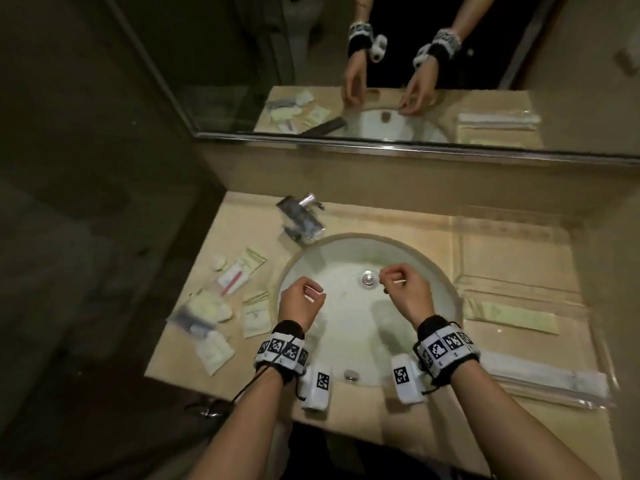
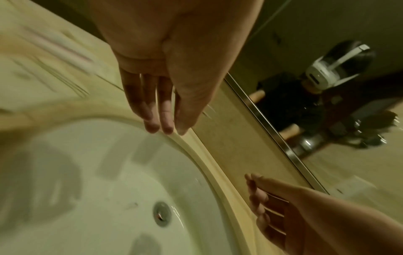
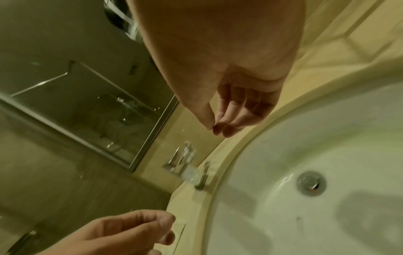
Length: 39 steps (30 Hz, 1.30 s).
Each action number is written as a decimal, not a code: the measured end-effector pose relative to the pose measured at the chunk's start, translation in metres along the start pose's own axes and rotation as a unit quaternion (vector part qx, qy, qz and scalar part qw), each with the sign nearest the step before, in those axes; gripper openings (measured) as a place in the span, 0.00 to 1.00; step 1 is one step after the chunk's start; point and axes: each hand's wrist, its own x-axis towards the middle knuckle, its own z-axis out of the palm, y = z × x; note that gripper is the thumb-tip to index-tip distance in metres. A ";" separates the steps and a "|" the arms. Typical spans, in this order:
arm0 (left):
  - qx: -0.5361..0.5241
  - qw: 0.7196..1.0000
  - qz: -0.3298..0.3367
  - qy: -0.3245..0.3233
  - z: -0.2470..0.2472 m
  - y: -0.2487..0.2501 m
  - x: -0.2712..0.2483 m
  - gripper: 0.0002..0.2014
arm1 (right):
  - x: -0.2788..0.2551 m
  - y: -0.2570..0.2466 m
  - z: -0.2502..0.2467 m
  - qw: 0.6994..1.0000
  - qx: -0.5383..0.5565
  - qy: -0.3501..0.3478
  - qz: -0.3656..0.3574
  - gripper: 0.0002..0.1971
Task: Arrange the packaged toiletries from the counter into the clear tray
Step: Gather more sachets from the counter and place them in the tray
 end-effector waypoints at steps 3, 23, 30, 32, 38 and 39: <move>-0.022 0.998 -0.051 0.033 -0.052 -0.043 -0.002 0.02 | -0.009 -0.023 0.065 0.998 -0.020 -0.058 -0.014 0.04; -0.106 0.950 -0.256 0.143 -0.176 -0.217 0.009 0.26 | -0.048 -0.035 0.295 0.916 -0.373 -0.142 -0.044 0.37; -0.137 0.943 -0.268 0.144 -0.171 -0.215 0.013 0.32 | -0.046 -0.032 0.297 0.918 -0.357 -0.171 -0.008 0.39; -0.154 0.939 -0.274 0.143 -0.173 -0.215 0.014 0.32 | -0.045 -0.035 0.297 0.924 -0.336 -0.182 0.009 0.38; -0.140 0.946 -0.267 0.120 -0.178 -0.214 0.013 0.38 | -0.046 -0.044 0.299 0.948 -0.254 -0.193 -0.026 0.21; -0.108 0.954 -0.259 0.108 -0.177 -0.213 0.012 0.41 | -0.048 -0.045 0.300 0.949 -0.246 -0.194 -0.030 0.20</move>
